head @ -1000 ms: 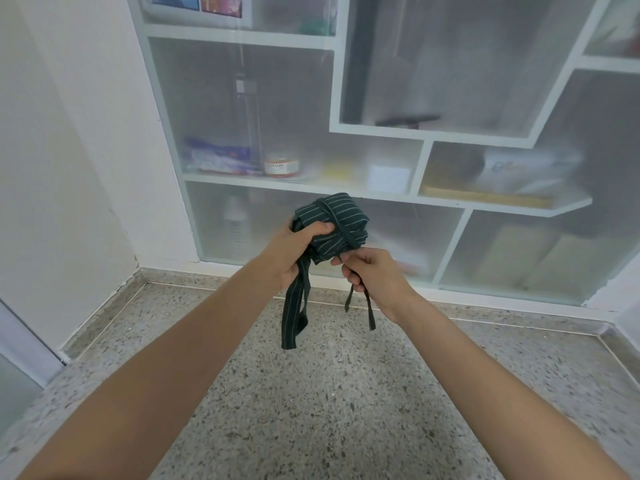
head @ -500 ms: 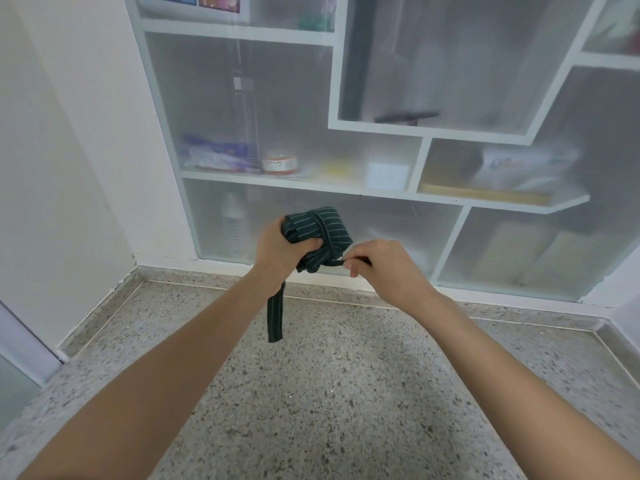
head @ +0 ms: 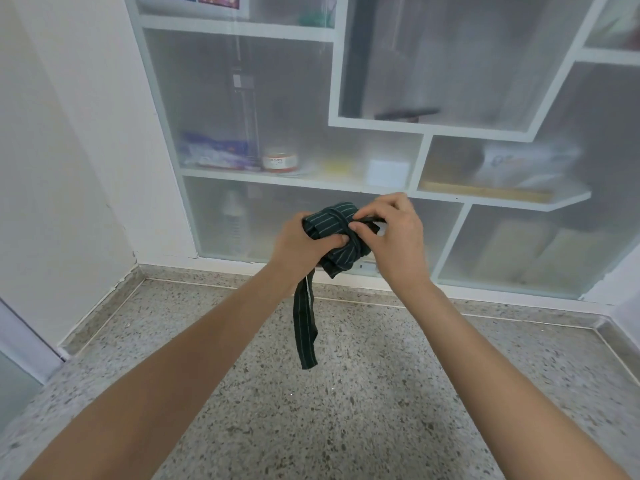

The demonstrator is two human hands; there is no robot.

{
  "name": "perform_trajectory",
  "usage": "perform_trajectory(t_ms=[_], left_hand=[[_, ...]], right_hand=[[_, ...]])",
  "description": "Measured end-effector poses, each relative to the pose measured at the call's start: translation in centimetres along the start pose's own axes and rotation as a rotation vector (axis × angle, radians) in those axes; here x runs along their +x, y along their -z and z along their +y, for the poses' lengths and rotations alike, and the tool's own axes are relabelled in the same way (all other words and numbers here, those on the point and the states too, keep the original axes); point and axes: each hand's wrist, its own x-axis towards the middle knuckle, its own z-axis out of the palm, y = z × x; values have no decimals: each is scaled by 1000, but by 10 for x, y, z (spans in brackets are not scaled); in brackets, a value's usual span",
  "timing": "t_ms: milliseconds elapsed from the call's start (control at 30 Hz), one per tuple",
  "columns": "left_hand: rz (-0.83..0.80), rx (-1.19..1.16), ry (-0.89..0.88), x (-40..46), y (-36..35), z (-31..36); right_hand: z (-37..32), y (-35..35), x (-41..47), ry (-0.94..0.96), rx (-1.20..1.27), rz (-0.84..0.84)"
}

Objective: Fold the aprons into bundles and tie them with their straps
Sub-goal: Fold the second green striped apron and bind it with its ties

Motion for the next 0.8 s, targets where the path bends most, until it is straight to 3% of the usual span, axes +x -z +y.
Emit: perform_trajectory(t_ms=[133,333,467,600,800], left_hand=[[75,22,30,-3,-6,1],[98,44,24,0,-11,5],[128,63,1,1,-14,6],[133,119,-73,3,-12,12],[144,143,-120,3,-15,13]], right_hand=[[-2,-9,-3,-54,-247,214],[-2,-9,-4,154,-508,251],[-3,-5,-1,183,-561,145],[-4,-1,-2,60,-515,-58],[4,-4,8,-62,-391,-172]])
